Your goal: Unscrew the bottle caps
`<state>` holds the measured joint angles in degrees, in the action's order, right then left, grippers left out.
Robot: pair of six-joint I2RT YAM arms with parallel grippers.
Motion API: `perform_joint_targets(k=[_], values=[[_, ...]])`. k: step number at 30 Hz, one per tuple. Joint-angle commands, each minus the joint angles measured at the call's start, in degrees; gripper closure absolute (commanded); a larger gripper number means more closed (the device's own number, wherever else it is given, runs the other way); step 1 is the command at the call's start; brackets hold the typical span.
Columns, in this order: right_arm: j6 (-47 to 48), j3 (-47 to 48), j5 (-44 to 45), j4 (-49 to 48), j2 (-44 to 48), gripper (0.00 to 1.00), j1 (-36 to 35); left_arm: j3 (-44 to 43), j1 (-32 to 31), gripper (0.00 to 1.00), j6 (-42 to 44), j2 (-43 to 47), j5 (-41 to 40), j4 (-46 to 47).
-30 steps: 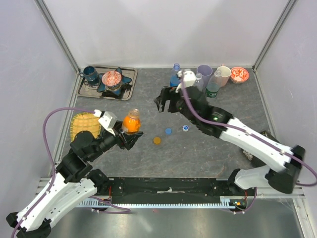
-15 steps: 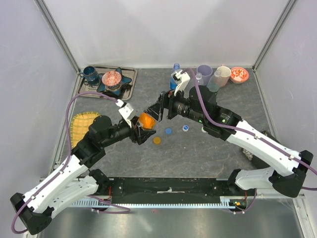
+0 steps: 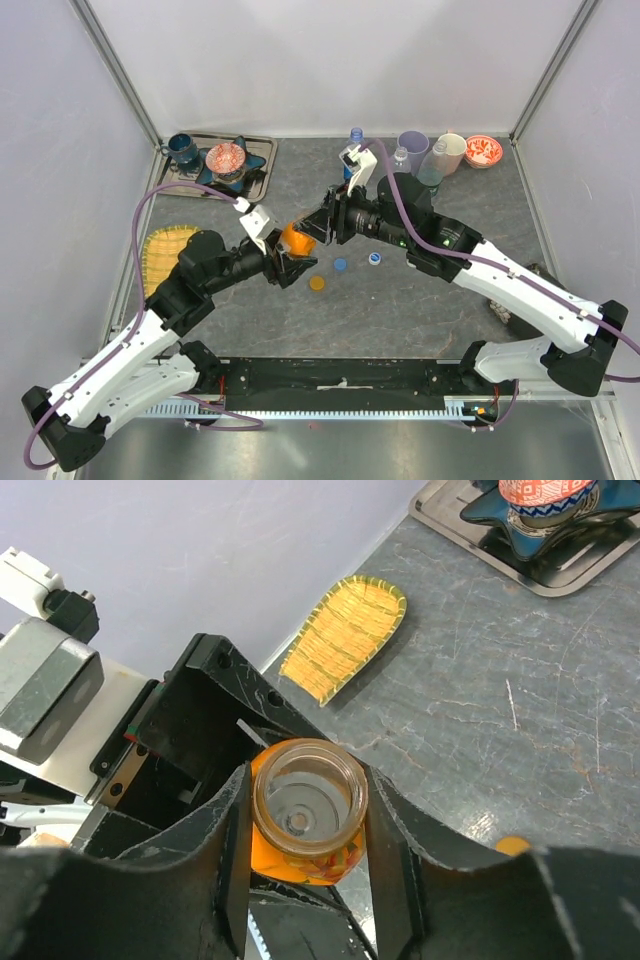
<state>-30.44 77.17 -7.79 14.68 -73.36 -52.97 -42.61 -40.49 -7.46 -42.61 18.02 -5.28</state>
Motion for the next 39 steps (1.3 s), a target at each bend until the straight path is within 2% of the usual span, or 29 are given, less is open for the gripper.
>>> perform_joint_targets(k=[1,2,3,4,6,7,9,15,17,18,20,24,29,39], values=[[1.08,-0.97,0.4,-1.58,0.15,0.79,-0.56,-3.09,0.15,0.3,2.02,-0.63,-2.09,1.42],[1.52,-1.05,1.45,-1.49,0.58,0.83,-0.56,-4.05,0.15,0.12,1.06,-1.24,-3.77,-0.85],[1.95,-0.88,4.51,-1.32,0.85,0.92,-0.47,-4.41,0.15,0.01,0.53,-1.25,-5.78,-1.83],[2.13,-0.62,6.63,-1.14,1.11,0.95,-0.55,-4.85,0.24,0.01,-0.52,-1.42,-11.2,-3.06],[3.62,0.52,11.11,-0.01,1.56,1.0,-0.55,-5.9,0.24,0.01,-2.81,-1.25,-16.07,-7.0],[4.15,1.05,16.44,0.44,1.47,1.0,-0.56,-6.17,0.24,0.01,-3.43,-0.81,-20.7,-8.42],[5.91,3.15,21.21,1.49,0.16,1.0,-0.47,-6.17,0.24,0.01,-5.71,0.94,-26.51,-11.84],[10.47,6.77,38.88,-1.03,-10.12,1.0,0.58,-3.89,0.24,0.01,-10.29,5.95,-38.91,-19.5],[11.71,6.33,47.47,-3.76,-16.07,1.0,1.37,-3.01,0.24,0.01,-10.82,7.54,-40.25,-22.57],[12.5,5.98,49.08,-7.35,-18.2,1.0,1.73,-2.48,0.24,0.01,-10.82,8.15,-39.47,-23.19],[14.35,6.15,47.1,-10.71,-24.85,1.0,3.48,-0.73,0.24,0.01,-11.25,10.34,-37.72,-23.9],[12.6,13.59,40.77,-11.95,-36.48,1.0,7.35,2.0,0.24,0.01,-13.89,13.25,-32.89,-23.81],[12.86,20.21,41.45,-11.95,-47.55,1.0,9.37,2.01,0.24,0.01,-13.81,14.92,-31.73,-25.04],[13.03,24.17,41.37,-11.43,-55.13,1.0,10.34,2.44,0.24,0.01,-12.22,15.72,-32.88,-23.37]])
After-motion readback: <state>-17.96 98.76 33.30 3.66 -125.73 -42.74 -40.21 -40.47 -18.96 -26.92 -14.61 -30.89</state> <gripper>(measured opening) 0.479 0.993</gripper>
